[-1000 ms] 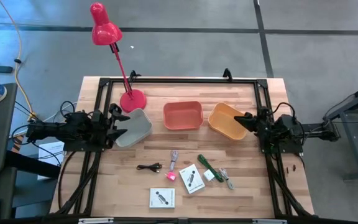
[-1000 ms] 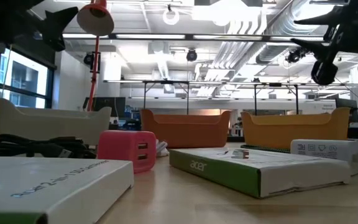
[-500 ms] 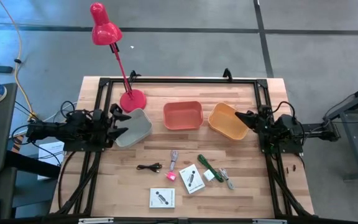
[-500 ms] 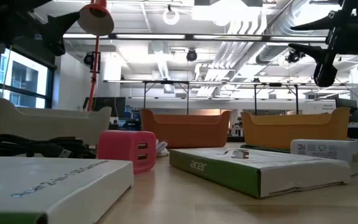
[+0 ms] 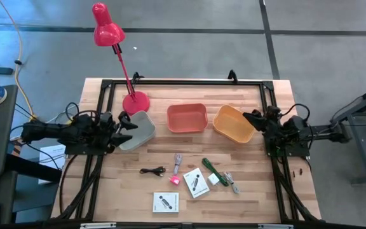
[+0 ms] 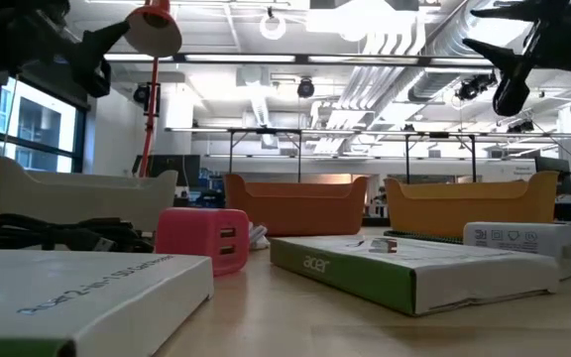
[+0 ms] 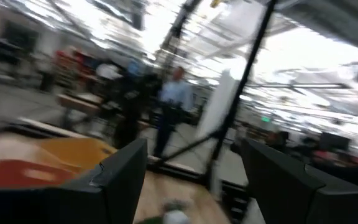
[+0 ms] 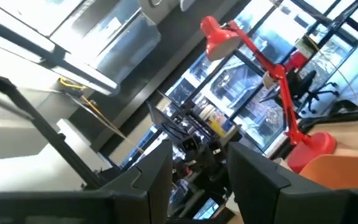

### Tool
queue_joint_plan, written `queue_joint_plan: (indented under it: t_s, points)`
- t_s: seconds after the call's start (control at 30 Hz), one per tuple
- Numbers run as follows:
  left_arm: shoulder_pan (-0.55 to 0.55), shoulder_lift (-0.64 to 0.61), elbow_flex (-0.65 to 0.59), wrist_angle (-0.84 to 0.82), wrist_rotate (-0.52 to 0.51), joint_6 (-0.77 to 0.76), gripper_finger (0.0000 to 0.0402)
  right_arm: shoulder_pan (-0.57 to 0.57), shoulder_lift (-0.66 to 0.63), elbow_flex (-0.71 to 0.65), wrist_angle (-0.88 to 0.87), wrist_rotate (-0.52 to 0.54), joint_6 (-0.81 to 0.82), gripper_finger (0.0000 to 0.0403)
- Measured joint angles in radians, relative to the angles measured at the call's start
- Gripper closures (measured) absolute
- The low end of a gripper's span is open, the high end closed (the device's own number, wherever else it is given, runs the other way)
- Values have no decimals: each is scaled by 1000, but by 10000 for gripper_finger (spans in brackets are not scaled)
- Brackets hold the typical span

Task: Pick and place items into bin
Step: Put the black charger cable into the gray bin

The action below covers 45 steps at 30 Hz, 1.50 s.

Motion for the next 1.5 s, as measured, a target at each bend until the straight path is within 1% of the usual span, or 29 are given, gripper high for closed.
queue_joint_plan:
  t_s: [0.07, 0.13, 0.3, 0.43, 0.57, 0.63, 0.73, 0.83, 0.9, 0.97, 1.07, 1.2, 1.33, 1.5]
  points:
    - [-28, 51, 9, 19, 17, -19, 153, 0, 40, 12, -4, -22, -6, 261]
    - [-68, 108, 36, 14, 16, -4, 153, 0, 86, 39, 4, -42, -19, 261]
    - [-154, 318, 136, 9, -6, 103, 153, 0, 218, 118, 31, -46, -108, 261]
    - [-186, 509, 229, 8, -7, 192, 153, 0, 335, 200, 34, -46, -170, 261]
    - [-190, 681, 326, -15, 46, 237, 153, 0, 455, 279, 32, -44, -219, 261]
    - [-189, 753, 378, -88, 88, 239, 153, 0, 510, 323, 31, -46, -265, 261]
    - [-193, 842, 467, -287, 141, 266, 153, 1, 576, 392, 32, -82, -358, 261]
    - [-218, 923, 556, -531, 148, 309, 153, 1, 623, 454, 25, -122, -416, 261]
    - [-238, 972, 606, -648, 146, 331, 153, 1, 638, 489, -4, -130, -442, 261]
    - [-259, 1008, 643, -712, 138, 333, 153, 1, 645, 520, -47, -135, -462, 261]
    - [-291, 1052, 683, -741, 110, 332, 153, 1, 646, 548, -97, -138, -485, 261]
    - [-332, 1090, 707, -763, 16, 299, 153, 1, 646, 565, -132, -138, -499, 261]
    - [-370, 1128, 717, -849, -82, 233, 153, 1, 646, 566, -163, -138, -499, 261]
    - [-422, 1181, 716, -887, -132, 132, 153, 1, 646, 566, -213, -119, -499, 261]
